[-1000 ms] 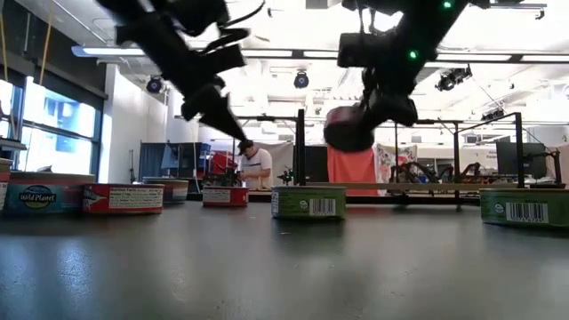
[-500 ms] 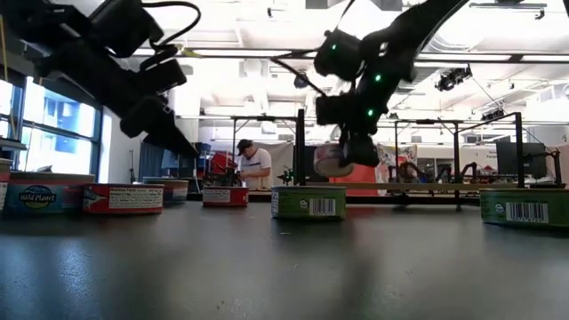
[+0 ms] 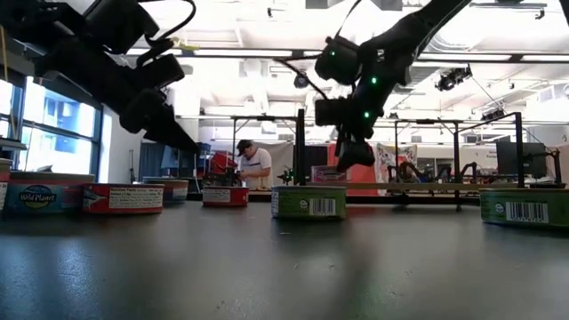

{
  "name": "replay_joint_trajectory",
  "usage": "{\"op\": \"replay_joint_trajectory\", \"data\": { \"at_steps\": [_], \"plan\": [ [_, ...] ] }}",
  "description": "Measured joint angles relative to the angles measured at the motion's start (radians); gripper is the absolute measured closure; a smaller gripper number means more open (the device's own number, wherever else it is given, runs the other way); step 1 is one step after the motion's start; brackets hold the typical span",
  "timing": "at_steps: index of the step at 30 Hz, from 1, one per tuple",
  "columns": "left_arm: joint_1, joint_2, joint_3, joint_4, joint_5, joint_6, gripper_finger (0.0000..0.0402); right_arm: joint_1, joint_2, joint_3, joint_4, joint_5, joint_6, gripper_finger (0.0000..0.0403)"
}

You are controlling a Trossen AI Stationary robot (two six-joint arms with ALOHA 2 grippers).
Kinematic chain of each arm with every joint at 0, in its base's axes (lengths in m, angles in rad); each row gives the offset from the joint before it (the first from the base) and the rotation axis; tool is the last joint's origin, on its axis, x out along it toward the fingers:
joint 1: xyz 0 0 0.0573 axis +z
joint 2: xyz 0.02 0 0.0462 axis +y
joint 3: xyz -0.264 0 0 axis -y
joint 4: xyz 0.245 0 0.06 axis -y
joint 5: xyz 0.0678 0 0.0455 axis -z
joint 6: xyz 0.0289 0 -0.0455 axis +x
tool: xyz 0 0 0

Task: Stack canned seafood by type on shelf
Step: Put the red tuna can on the shelf

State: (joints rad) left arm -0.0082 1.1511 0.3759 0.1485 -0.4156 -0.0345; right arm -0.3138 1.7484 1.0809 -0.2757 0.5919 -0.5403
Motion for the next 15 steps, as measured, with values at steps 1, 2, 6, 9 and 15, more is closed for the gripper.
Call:
{"op": "replay_joint_trajectory", "data": {
  "at_steps": [1, 2, 6, 9, 15],
  "plan": [
    [0.000, 0.000, 0.000, 0.005, 0.000, 0.001, 0.0383, 0.000, -0.005, 0.012, -0.029, -0.025, 0.015, 0.0155],
    [0.000, 0.000, 0.000, 0.010, 0.000, 0.002, 0.0383, 0.000, -0.013, 0.027, -0.061, -0.053, 0.035, 0.0154],
    [0.000, 0.000, 0.000, 0.016, 0.000, 0.002, 0.0383, -0.034, -0.023, 0.094, -0.133, -0.206, 0.146, 0.0170],
    [0.000, 0.000, 0.000, 0.016, 0.000, 0.003, 0.0383, -0.088, -0.023, 0.124, -0.120, -0.304, 0.244, 0.0209],
    [0.000, 0.000, 0.000, 0.024, 0.000, 0.005, 0.0383, -0.225, -0.020, 0.127, -0.117, -0.420, 0.475, 0.0329]
  ]
}}
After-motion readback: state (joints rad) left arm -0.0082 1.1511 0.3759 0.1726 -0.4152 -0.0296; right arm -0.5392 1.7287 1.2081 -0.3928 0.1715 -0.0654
